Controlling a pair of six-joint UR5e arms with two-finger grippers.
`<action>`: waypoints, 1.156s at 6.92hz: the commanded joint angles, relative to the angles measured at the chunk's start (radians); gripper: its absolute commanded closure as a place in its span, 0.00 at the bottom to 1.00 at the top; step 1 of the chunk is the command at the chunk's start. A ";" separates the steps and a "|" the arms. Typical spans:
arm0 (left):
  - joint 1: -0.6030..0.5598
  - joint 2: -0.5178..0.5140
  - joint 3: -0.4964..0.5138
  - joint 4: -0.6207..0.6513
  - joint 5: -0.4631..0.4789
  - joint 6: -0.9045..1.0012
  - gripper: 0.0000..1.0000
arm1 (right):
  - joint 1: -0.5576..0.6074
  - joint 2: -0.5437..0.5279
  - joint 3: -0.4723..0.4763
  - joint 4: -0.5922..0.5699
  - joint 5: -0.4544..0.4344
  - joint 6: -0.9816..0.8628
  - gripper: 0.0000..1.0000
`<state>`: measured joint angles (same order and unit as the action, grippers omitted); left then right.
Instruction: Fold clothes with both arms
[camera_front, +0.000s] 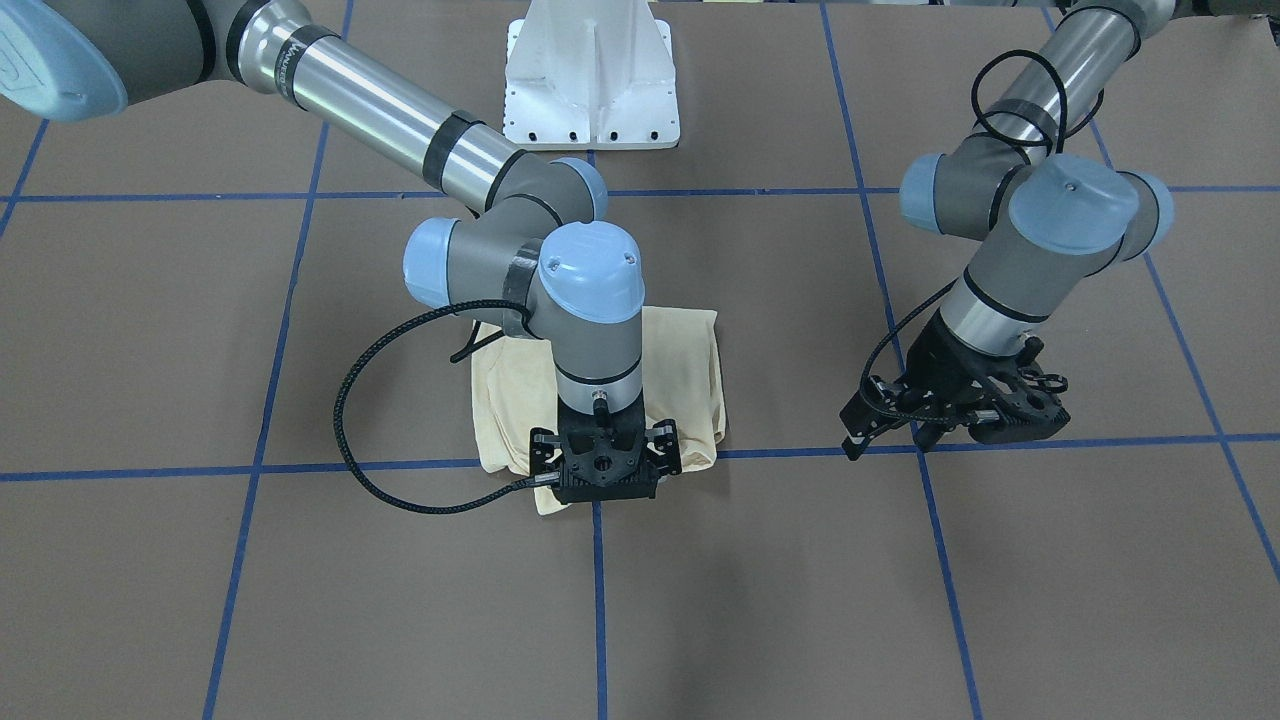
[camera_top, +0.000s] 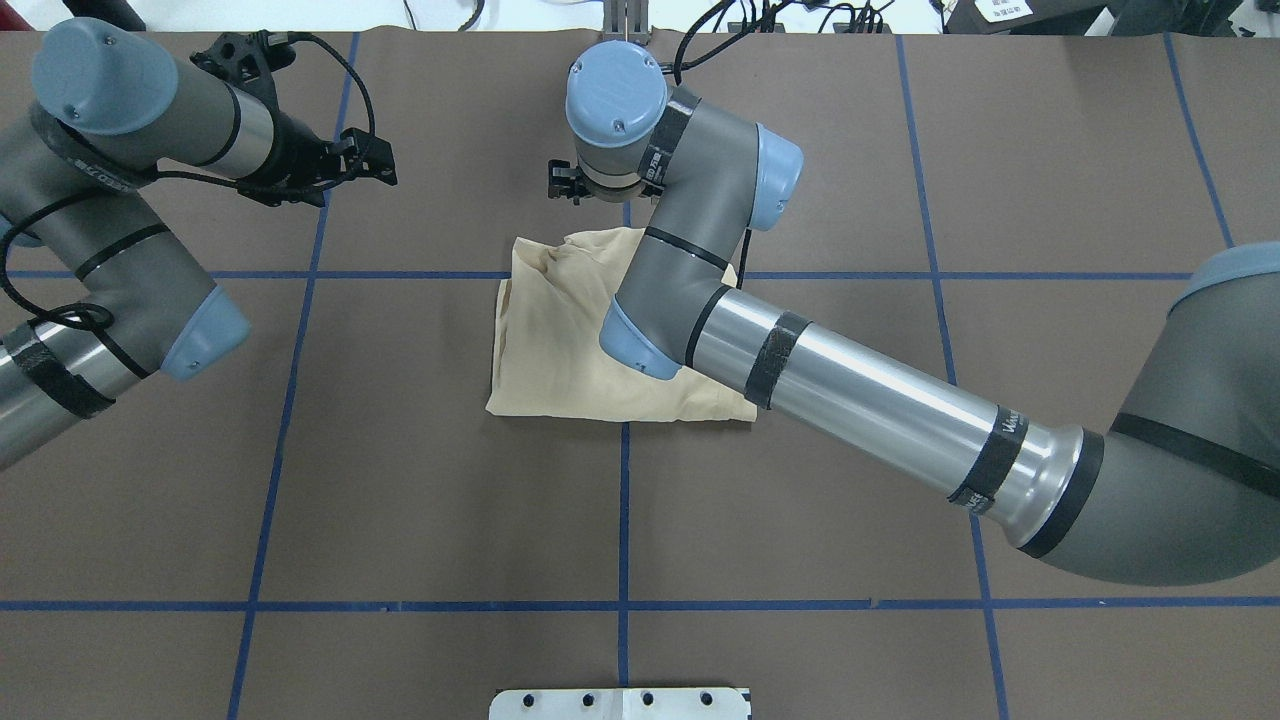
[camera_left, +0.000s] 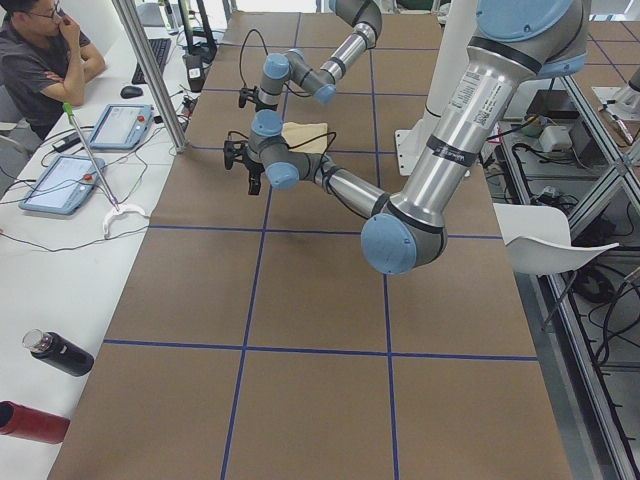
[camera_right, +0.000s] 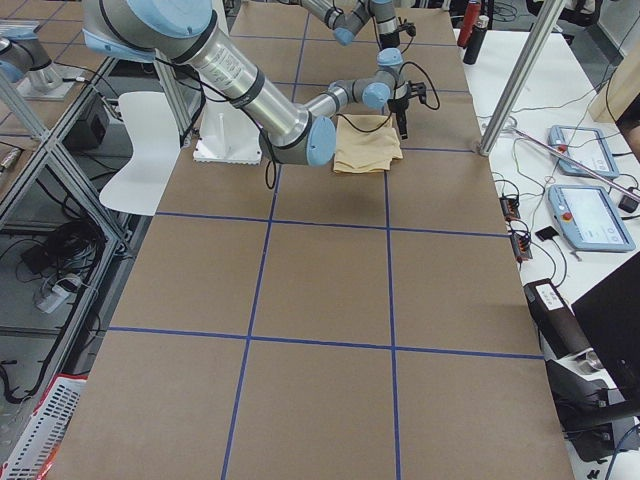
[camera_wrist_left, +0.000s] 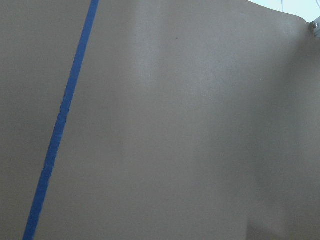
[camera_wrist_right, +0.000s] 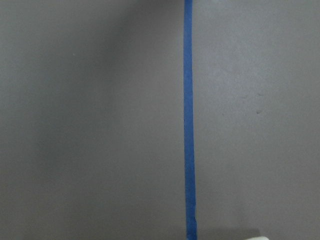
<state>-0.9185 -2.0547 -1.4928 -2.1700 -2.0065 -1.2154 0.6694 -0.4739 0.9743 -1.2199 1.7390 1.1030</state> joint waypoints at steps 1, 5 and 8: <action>-0.071 0.027 -0.012 0.002 -0.043 0.126 0.00 | 0.088 -0.015 0.073 -0.076 0.164 -0.026 0.00; -0.164 0.135 -0.095 -0.001 0.010 0.143 0.00 | 0.301 -0.235 0.364 -0.297 0.381 -0.163 0.00; -0.160 0.223 -0.095 -0.074 0.115 0.212 0.00 | 0.427 -0.571 0.520 -0.181 0.429 -0.376 0.00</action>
<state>-1.0776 -1.8752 -1.5881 -2.2054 -1.9077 -1.0184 1.0679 -0.9267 1.4568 -1.4680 2.1623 0.7764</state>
